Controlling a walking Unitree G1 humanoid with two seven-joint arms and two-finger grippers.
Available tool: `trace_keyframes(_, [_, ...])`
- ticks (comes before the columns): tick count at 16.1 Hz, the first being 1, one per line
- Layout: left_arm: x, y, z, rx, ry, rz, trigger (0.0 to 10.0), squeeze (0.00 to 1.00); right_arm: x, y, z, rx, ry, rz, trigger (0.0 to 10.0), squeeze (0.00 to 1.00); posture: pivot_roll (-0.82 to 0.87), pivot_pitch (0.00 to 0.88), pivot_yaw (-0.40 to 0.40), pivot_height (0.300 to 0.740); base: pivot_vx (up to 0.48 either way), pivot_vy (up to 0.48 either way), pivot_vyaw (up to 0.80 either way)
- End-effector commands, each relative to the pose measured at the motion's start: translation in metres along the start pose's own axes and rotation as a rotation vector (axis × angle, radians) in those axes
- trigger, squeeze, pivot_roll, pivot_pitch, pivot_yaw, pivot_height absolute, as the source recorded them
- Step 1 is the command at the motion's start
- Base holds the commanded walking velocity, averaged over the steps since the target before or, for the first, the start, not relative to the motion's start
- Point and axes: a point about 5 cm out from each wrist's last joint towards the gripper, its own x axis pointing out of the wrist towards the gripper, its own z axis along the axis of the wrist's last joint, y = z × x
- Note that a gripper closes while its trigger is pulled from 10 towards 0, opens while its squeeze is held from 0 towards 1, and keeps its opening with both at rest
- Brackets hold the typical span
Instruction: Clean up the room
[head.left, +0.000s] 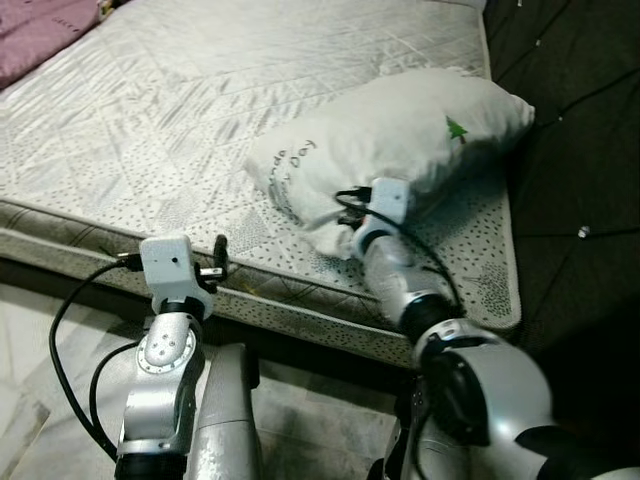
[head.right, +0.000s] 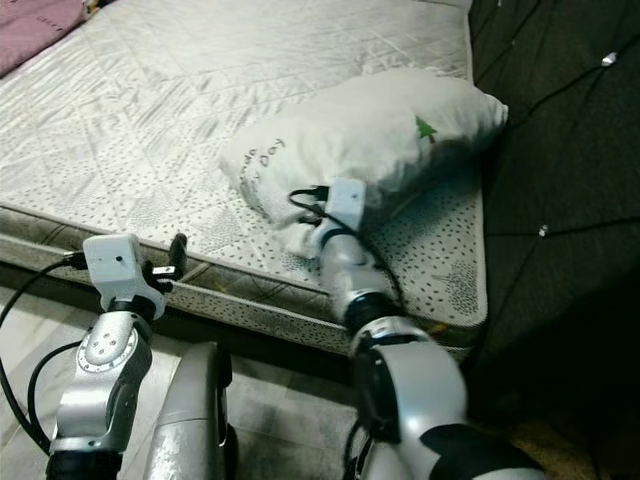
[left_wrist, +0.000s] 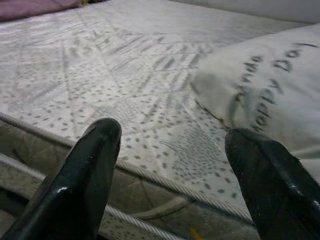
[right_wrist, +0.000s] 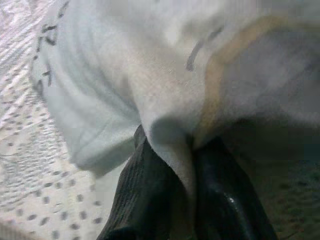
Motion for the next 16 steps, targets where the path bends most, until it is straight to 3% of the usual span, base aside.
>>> trace_keyframes(1, [0.004,-0.002,0.001,-0.009,-0.015,0.000,10.0,0.00,0.002,-0.031,0.033,-0.024,-0.114,-0.093,0.0,0.00,0.08,0.000,-0.045,0.547,0.000,0.000,0.00])
trace_keyframes(2, [0.006,-0.003,0.001,-0.019,-0.016,-0.001,10.0,0.00,0.000,-0.057,0.052,-0.043,-0.191,-0.173,0.0,0.00,0.07,0.000,-0.042,0.547,0.000,0.000,0.00])
trace_keyframes(3, [0.006,-0.004,0.000,-0.029,-0.015,-0.008,10.0,0.00,-0.003,-0.071,0.065,-0.073,-0.250,-0.218,0.0,0.00,0.06,0.000,-0.038,0.547,0.000,0.000,0.00])
trace_keyframes(5, [0.003,-0.008,-0.003,-0.053,-0.020,-0.056,10.0,0.00,-0.017,-0.103,0.109,-0.273,-0.444,-0.302,0.0,0.00,0.03,0.000,-0.026,0.547,0.000,0.000,0.00])
trace_keyframes(8, [0.002,-0.009,-0.008,-0.050,-0.015,-0.058,10.0,0.00,-0.032,-0.135,0.128,-0.345,-0.506,-0.379,0.0,0.00,0.01,0.000,-0.013,0.547,0.000,0.000,0.00])
trace_keyframes(10, [0.005,-0.010,-0.008,-0.045,-0.015,-0.062,10.0,0.00,-0.045,-0.165,0.123,-0.408,-0.481,-0.469,0.0,0.00,0.00,0.000,-0.006,0.547,0.000,0.000,0.00])
trace_keyframes(13, [0.006,-0.007,-0.010,-0.028,-0.011,-0.061,10.0,0.00,-0.070,-0.218,0.098,-0.370,-0.363,-0.658,0.0,0.00,-0.01,0.000,0.004,0.547,0.000,0.000,0.00])
trace_keyframes(16, [0.006,-0.006,-0.011,-0.022,-0.008,-0.061,10.0,0.00,-0.081,-0.222,0.065,-0.422,-0.316,-0.637,0.0,0.00,-0.02,0.000,0.003,0.547,0.000,0.000,0.00])
